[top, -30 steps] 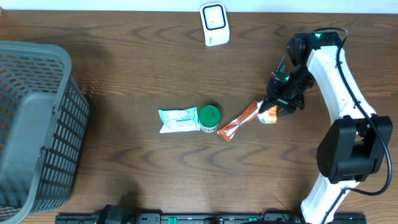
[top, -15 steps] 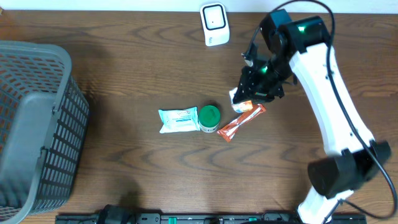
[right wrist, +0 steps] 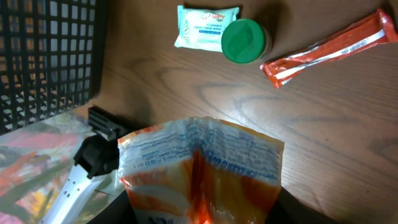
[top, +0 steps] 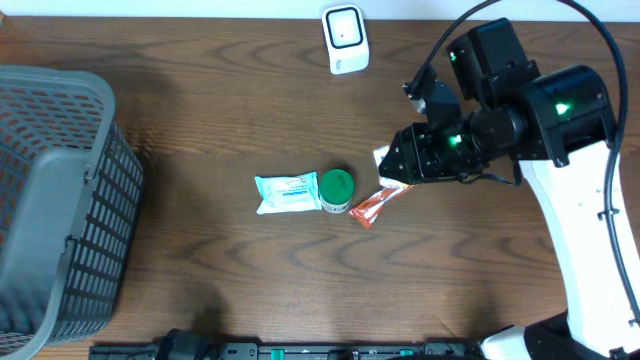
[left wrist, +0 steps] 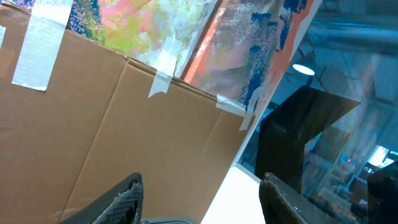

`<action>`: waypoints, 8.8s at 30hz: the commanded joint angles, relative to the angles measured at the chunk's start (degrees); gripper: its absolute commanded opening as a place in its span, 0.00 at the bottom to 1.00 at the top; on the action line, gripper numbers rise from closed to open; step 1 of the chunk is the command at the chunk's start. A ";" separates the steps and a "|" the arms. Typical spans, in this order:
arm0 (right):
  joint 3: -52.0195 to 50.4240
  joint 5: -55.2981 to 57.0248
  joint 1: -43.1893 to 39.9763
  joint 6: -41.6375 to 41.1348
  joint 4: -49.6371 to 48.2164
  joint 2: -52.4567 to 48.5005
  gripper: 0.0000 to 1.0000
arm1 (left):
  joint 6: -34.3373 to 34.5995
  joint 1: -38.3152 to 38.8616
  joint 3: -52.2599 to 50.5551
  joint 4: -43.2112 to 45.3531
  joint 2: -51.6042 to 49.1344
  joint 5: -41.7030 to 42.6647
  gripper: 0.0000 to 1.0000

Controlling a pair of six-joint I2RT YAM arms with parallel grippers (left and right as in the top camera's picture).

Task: Scan the item barcode
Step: 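Lift the Kleenex pack and hold it under the white scanner, then carry the Kleenex pack away to the right edge of the table, then move the right gripper over the red snack bar and grasp it, then lift the red bar up toward the white scanner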

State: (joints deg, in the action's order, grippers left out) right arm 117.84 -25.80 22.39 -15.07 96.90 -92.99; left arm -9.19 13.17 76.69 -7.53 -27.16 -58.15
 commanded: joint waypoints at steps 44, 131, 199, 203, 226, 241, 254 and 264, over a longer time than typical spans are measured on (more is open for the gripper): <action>0.55 31.98 0.31 9.75 -80.81 -34.38 0.54 | 15.96 -17.77 0.02 -5.57 1.18 1.46 0.61; -16.06 4.11 -38.66 -3.30 -26.69 -11.10 0.99 | 15.96 -17.77 0.02 -57.05 1.16 21.73 0.88; -27.12 22.91 4.39 -38.01 -27.41 -22.53 0.71 | 15.98 -17.75 0.02 -70.03 1.16 35.26 0.88; -28.52 22.95 4.48 -39.76 -28.35 -22.53 0.68 | 15.98 -17.75 0.02 -70.03 1.16 35.26 0.88; -27.47 16.15 5.22 -37.03 -29.16 -33.22 0.01 | 15.98 -17.75 0.02 -70.05 1.16 35.26 0.88; -5.79 13.38 4.66 -22.51 -21.00 -29.33 0.01 | 15.96 -17.75 0.02 -70.05 1.16 35.23 0.88; -14.69 60.89 6.60 -28.96 -20.79 -28.61 0.01 | 15.96 -17.77 0.02 -70.90 1.16 35.23 0.88; -26.29 69.09 7.76 -43.25 -21.05 -28.63 0.48 | 15.96 -17.77 0.02 -71.58 1.16 35.23 0.88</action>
State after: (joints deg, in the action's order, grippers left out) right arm 95.13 38.48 28.58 -50.81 75.83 -122.39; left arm 6.63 -4.40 76.53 -79.11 -26.44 -22.76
